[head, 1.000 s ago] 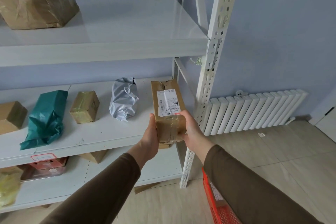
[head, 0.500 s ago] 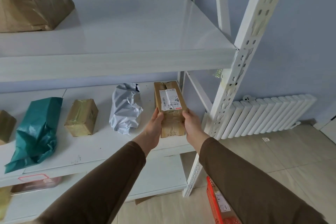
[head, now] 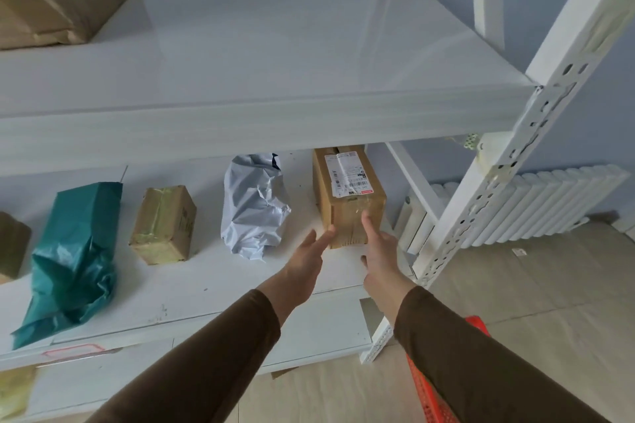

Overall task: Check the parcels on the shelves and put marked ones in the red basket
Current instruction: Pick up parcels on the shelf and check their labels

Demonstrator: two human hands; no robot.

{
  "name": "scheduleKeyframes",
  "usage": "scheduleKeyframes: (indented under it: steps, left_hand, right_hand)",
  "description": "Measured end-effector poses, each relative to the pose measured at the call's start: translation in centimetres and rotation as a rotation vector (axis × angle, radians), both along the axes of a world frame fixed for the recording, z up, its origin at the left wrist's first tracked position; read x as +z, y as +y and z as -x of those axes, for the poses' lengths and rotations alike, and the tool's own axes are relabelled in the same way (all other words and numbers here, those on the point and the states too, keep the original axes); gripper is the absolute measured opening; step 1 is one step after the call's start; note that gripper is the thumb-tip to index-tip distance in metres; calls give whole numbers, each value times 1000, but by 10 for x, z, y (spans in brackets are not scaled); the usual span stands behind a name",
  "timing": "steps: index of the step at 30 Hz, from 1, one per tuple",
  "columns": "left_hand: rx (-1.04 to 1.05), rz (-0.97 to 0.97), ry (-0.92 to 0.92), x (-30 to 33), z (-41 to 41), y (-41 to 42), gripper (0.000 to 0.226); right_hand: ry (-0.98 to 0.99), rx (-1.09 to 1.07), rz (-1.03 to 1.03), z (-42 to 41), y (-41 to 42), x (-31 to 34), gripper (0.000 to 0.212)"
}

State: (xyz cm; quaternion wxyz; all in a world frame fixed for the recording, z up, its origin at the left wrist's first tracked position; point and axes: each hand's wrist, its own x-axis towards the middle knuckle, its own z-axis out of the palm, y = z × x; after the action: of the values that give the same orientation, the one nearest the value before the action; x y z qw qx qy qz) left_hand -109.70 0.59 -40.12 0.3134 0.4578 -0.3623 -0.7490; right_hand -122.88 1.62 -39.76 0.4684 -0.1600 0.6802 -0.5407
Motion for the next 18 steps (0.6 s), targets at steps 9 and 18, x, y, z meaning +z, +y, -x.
scheduleKeyframes:
  steps: [9, 18]
  left_hand:
    - [446, -187, -95, -30, -109, -3, 108]
    - [259, 4, -187, -2, -155, -77, 121]
  right_hand:
    - [115, 478, 5, -95, -17, 3, 47]
    - [-112, 432, -7, -128, -78, -1, 95]
